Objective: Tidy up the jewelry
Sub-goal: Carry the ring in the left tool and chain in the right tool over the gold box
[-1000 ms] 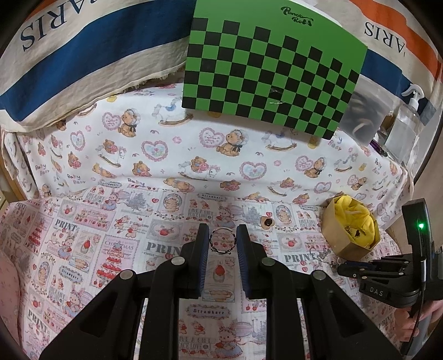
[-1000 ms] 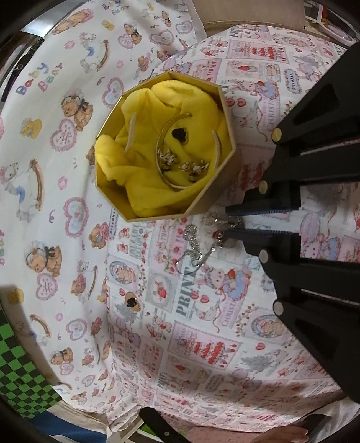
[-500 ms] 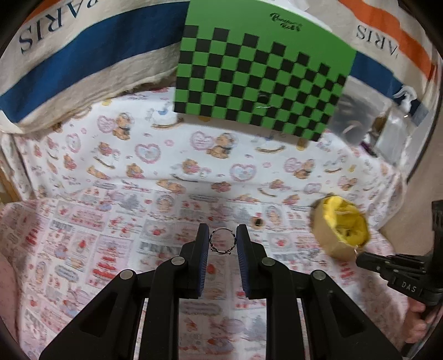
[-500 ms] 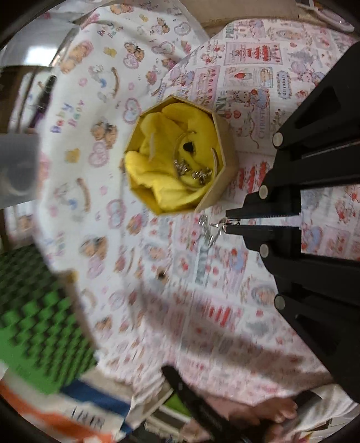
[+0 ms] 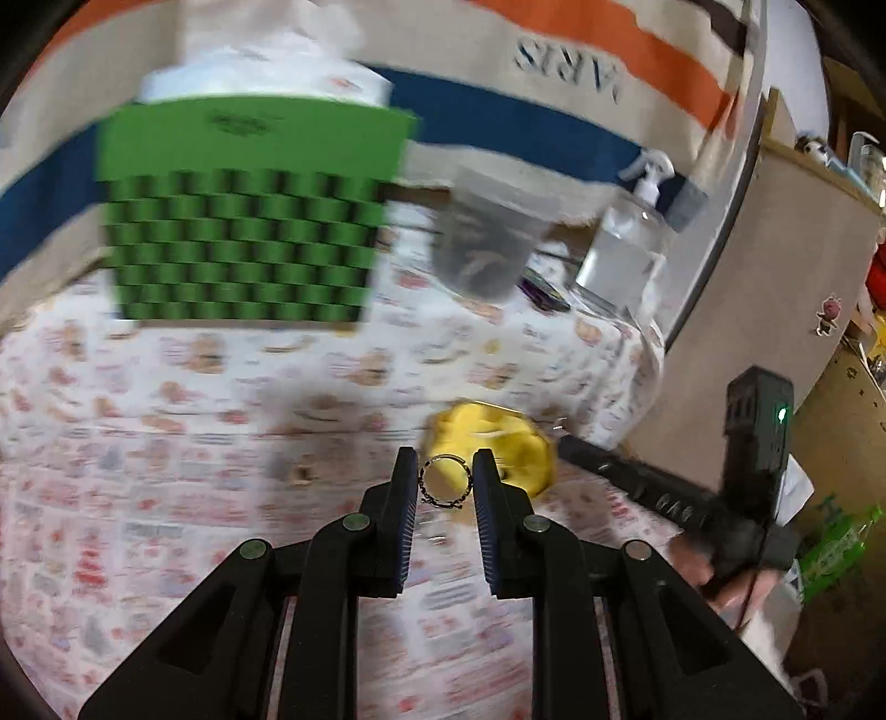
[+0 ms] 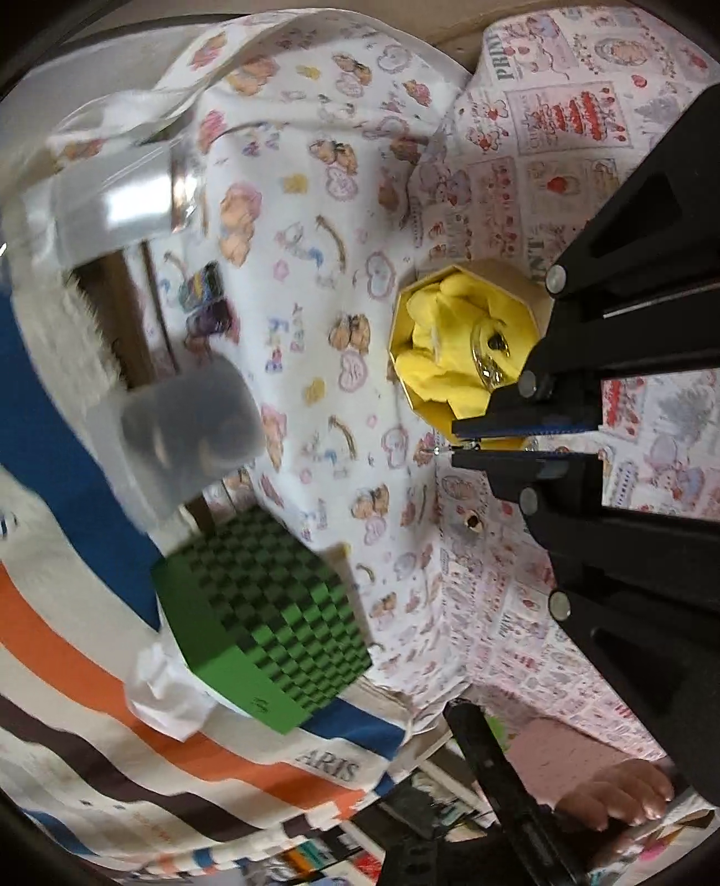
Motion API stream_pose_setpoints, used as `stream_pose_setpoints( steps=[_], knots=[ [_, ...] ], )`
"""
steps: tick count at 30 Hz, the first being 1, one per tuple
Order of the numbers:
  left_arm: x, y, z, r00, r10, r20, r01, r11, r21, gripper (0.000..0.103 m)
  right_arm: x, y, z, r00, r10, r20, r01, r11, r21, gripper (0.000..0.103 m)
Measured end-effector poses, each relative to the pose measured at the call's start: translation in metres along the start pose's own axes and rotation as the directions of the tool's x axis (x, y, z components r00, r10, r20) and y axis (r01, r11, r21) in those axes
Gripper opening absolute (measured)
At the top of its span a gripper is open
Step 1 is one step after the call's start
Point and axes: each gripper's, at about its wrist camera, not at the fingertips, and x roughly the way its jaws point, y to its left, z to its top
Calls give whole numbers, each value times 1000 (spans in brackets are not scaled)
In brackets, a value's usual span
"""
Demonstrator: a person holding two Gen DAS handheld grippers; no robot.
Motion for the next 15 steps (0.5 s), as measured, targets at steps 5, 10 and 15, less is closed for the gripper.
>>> stream_pose_setpoints(
  steps=[5,10,15],
  knots=[
    [60,-35,12,995,92,-39,-90,994,63,19,26,-21,-8,999,-19,-37,20,1000,20,4],
    [115,-43,10,983,91,-159,-80,994,73,19,29,-36,-9,999,-12,-48,14,999,45,4],
    [125,-47,6,985,85,-152,-73,994,82,19,35,-40,-11,998,-20,-53,23,998,57,4]
  ],
)
